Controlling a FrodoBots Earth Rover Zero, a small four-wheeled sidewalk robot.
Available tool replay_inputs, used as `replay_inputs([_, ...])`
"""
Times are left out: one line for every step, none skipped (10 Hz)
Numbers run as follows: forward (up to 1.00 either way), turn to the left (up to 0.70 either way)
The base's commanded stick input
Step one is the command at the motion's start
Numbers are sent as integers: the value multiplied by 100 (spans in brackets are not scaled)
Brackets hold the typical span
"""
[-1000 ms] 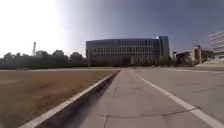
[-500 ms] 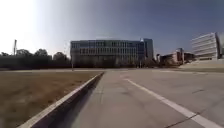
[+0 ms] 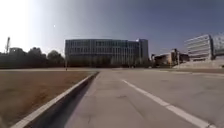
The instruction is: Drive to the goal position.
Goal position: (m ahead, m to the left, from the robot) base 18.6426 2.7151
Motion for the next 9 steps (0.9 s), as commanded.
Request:
replay_inputs([70, 0])
replay_inputs([70, 0])
replay_inputs([70, 0])
replay_inputs([70, 0])
replay_inputs([70, 0])
replay_inputs([70, 0])
replay_inputs([70, 0])
replay_inputs([70, 5])
replay_inputs([70, 11])
